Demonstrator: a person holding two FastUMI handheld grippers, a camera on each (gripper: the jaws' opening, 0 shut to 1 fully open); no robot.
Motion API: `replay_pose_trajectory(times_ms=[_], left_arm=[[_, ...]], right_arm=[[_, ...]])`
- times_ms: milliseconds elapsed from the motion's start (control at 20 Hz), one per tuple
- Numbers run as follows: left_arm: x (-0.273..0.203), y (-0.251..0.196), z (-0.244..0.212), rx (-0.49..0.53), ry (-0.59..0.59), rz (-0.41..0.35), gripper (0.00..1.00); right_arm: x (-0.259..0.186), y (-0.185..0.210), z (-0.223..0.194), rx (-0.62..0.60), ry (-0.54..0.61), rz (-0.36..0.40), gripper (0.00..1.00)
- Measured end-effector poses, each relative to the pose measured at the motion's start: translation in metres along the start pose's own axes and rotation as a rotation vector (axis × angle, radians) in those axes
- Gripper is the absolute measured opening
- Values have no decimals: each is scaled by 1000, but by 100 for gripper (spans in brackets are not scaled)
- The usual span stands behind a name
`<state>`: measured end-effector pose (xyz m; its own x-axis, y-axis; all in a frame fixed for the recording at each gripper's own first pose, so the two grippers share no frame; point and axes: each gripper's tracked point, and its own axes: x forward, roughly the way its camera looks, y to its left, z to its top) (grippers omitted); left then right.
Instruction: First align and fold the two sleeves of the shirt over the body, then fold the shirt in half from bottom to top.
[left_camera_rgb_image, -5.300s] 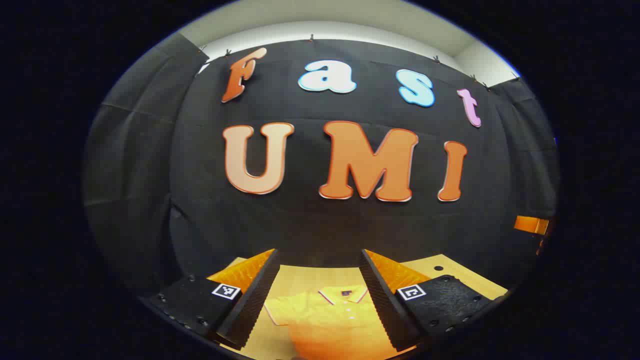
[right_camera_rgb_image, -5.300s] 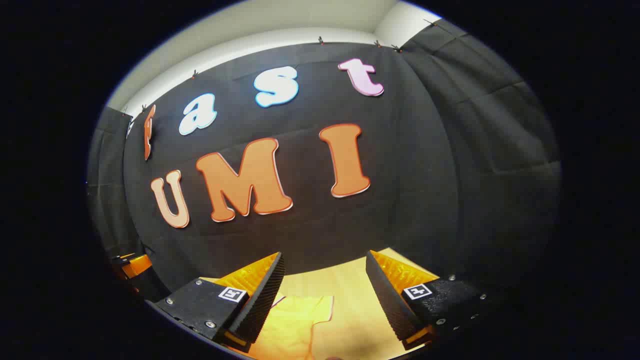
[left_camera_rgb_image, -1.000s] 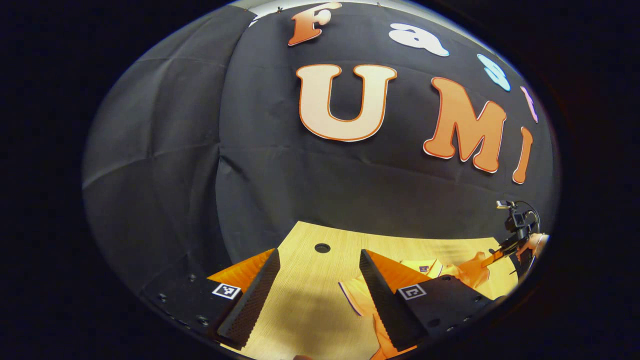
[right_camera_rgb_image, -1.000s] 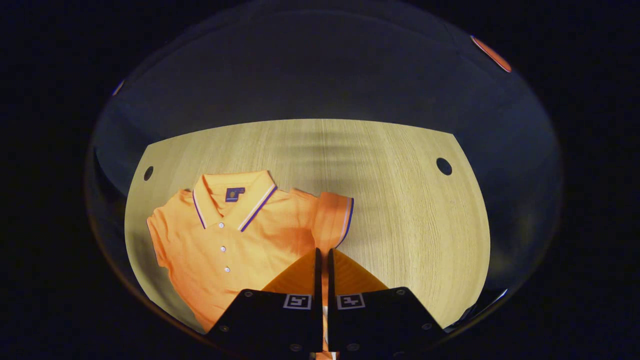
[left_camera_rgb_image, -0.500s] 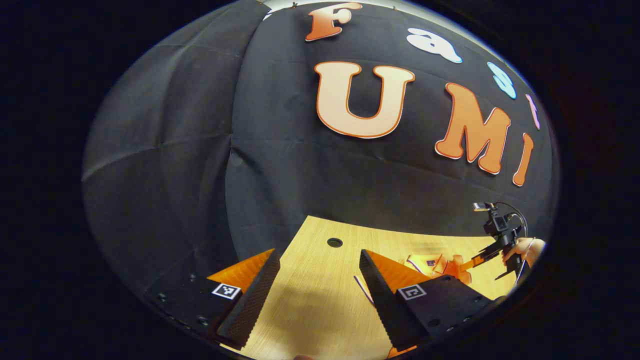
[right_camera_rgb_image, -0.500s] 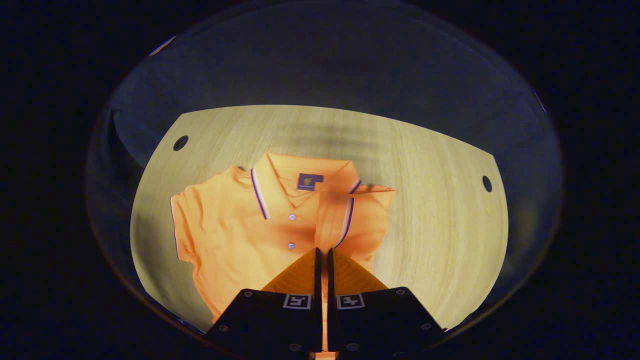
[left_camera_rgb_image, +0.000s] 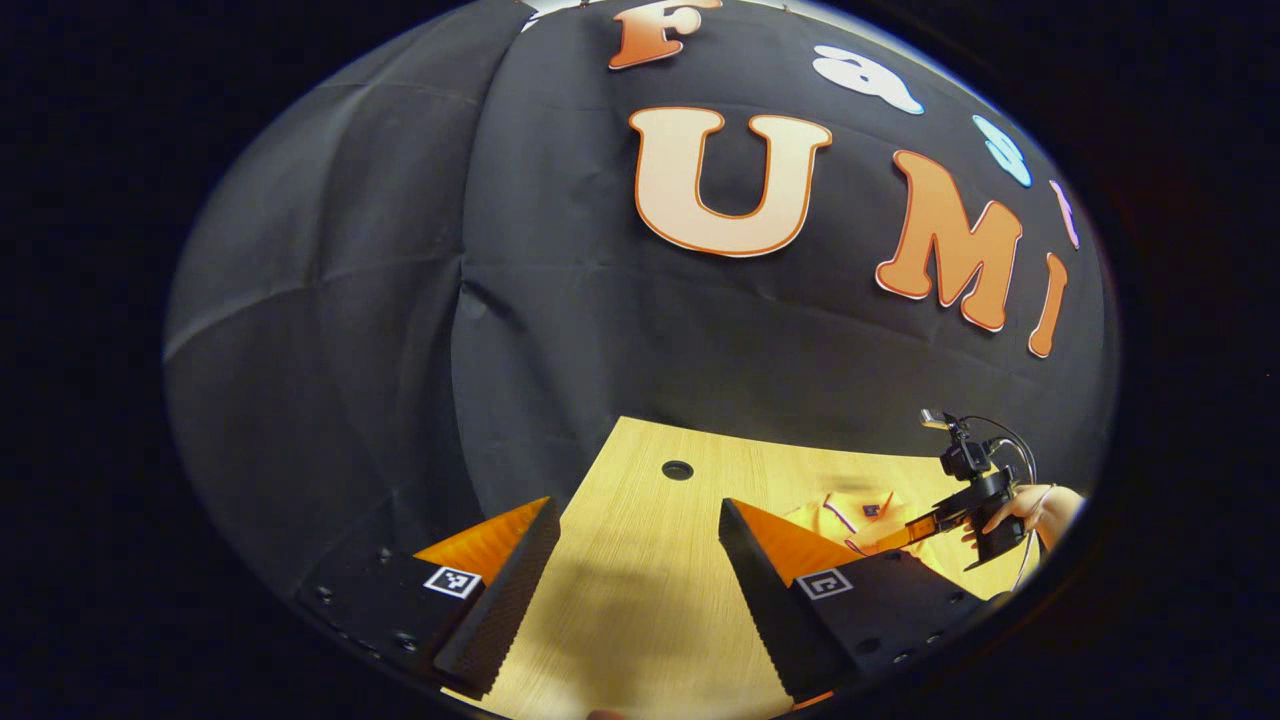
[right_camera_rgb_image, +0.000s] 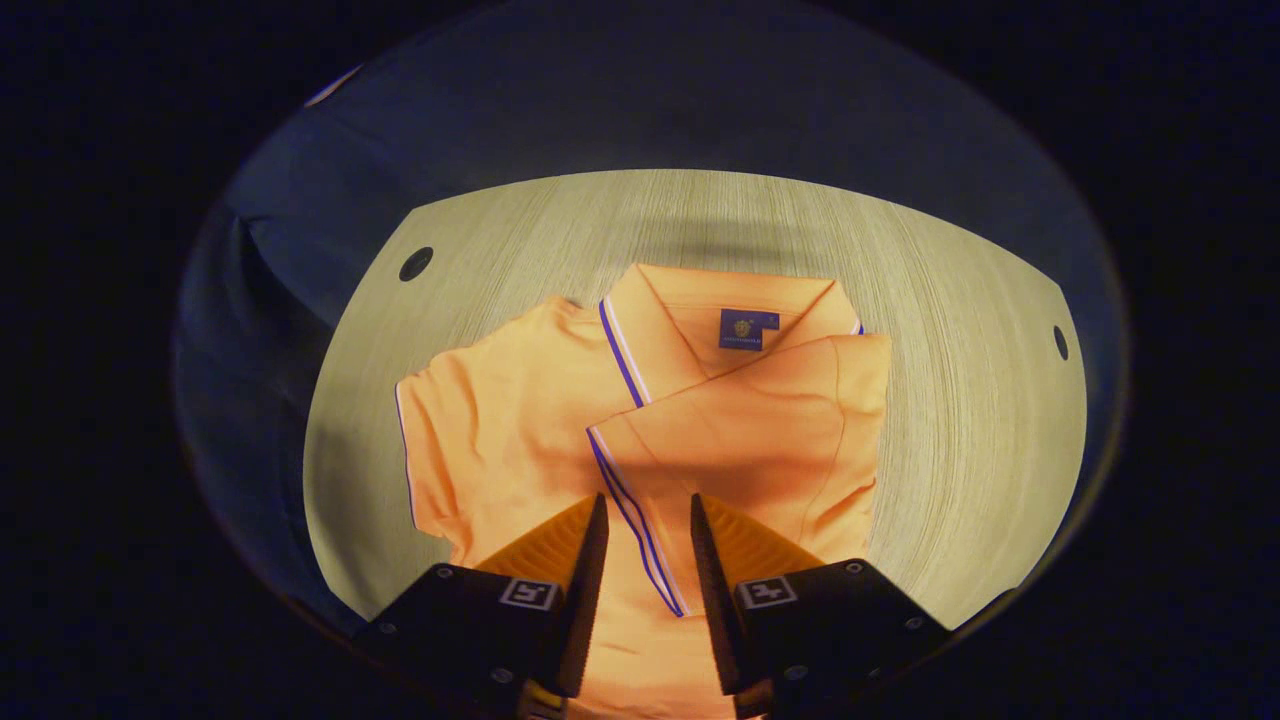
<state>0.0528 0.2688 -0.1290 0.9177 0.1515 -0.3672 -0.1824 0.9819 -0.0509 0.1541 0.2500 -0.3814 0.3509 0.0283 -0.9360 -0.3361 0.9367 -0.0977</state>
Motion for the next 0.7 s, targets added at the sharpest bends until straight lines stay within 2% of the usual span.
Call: replay_pose_trajectory(times_ms=[50, 100, 200, 350, 500, 650, 700], left_arm=[[2, -5, -1, 1, 6, -4, 98], [5, -10, -2, 0, 11, -8, 98], [12, -24, -6, -3, 27, -24, 98], [30, -41, -23, 27, 108, -29, 98], [57, -73, -44, 22, 212, -79, 98], [86, -112, -72, -5, 335, -150, 98], [96, -121, -82, 0, 381, -154, 98]], right_arm=[[-1, -2, 1, 13, -18, -1, 58], [-3, -4, 3, 32, -35, -3, 79], [-13, -8, 9, 74, -84, 10, 98], [-41, -20, 19, 84, -168, 14, 99], [-92, -48, 39, 61, -314, -15, 99], [-133, -70, 47, 77, -406, -2, 99], [-152, -86, 53, 76, -465, -24, 99]])
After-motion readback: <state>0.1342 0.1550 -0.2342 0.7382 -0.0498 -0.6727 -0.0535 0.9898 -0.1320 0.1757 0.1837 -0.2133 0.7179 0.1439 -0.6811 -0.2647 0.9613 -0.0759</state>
